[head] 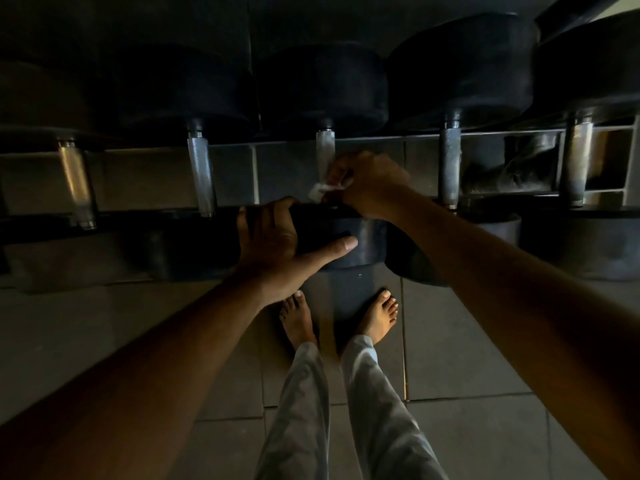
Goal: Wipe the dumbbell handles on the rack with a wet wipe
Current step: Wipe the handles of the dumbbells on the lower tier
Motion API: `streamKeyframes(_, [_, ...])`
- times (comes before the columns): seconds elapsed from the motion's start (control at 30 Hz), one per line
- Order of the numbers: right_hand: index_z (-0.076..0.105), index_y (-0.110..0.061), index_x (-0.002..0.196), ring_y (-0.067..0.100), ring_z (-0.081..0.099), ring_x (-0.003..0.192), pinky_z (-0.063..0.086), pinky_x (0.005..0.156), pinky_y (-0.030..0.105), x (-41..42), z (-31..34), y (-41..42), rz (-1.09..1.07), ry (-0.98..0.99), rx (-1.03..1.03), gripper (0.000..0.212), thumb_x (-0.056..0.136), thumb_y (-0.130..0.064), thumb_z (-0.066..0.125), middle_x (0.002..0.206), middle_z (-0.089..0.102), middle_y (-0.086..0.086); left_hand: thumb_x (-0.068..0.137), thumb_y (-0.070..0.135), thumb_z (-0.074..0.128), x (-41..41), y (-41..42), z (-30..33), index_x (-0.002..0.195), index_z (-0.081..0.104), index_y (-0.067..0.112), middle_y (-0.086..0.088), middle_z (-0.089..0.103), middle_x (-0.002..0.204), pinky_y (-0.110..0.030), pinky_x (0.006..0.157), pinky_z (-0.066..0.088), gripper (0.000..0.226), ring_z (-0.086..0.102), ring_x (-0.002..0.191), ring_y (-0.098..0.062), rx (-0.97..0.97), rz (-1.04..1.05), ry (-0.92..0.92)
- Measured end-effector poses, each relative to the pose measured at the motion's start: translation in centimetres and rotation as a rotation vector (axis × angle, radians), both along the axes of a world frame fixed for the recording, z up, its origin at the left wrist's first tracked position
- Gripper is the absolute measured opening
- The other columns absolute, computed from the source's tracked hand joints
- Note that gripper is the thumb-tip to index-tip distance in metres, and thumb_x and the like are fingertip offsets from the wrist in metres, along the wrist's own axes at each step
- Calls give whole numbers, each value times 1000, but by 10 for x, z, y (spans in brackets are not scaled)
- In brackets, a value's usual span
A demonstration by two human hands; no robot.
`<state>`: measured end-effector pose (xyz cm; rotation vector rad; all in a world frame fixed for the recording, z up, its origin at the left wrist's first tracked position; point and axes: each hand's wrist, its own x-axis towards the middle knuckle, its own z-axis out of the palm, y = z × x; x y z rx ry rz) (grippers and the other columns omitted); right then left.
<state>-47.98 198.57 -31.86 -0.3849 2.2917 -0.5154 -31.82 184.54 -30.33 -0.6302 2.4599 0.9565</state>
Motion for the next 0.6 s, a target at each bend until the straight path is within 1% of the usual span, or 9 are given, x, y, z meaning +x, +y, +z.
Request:
streamKeyframes(0.07, [64,-43,98,14,65,101,55,90,36,0,2,0,-24,54,43,27,80,-52,82,108,67,-12,61,106,51,0,-1,-2,143,41,30,5,42,151,-53,130,4,112,26,152,-24,4,-15,23])
streamKeyframes(0.13, [66,-40,94,12,64,97,52,82,33,3,1,1,-121,64,12,22,81,-51,80,99,66,-14,64,105,50,0,-1,-2,142,41,29,5,43,150,-51,130,1,109,27,151,-22,-2,-30,44])
streamKeyframes(0.2, [66,-39,88,7,65,90,55,78,32,7,-2,-2,-215,63,-37,28,77,-59,82,93,68,-16,65,104,50,1,-1,-4,142,41,29,6,41,149,-47,130,-3,108,24,151,-22,4,-37,54])
streamKeyframes(0.27, [68,-38,90,2,65,86,59,78,34,10,-6,-5,-278,84,-77,32,75,-63,82,92,69,-17,64,105,50,2,-1,-5,144,39,31,6,39,151,-43,129,-4,110,21,152,-23,7,-32,56])
streamKeyframes(0.3, [69,-37,92,0,64,85,59,78,34,12,-5,-7,-303,95,-92,33,75,-63,81,91,69,-17,64,105,51,2,-1,-4,145,38,31,6,38,152,-42,129,-4,110,19,152,-23,6,-30,57])
streamKeyframes(0.37, [71,-36,96,-1,64,85,59,78,34,14,-4,-13,-361,113,-125,35,76,-63,80,91,69,-17,66,101,52,1,-1,-2,145,38,30,5,37,152,-49,131,-1,108,17,149,-16,6,-40,60])
streamKeyframes(0.43, [72,-35,98,2,66,87,59,82,38,15,-3,-19,-427,154,-156,37,76,-64,79,92,71,-17,67,100,52,1,0,1,146,38,28,5,38,152,-51,130,-2,108,17,145,-10,1,-57,74])
streamKeyframes(0.53, [70,-36,82,7,68,87,58,85,43,9,-4,-29,-559,201,-167,34,74,-67,79,89,72,-17,64,104,46,1,-1,-1,146,38,29,5,38,152,-49,130,-7,111,19,147,-11,10,-54,77])
streamKeyframes(0.6, [68,-37,68,6,70,80,57,88,46,3,-5,-38,-683,158,-184,36,67,-69,82,76,71,-19,63,106,42,2,-1,-3,146,36,29,5,37,152,-48,130,-8,113,20,150,-15,1,-63,68])
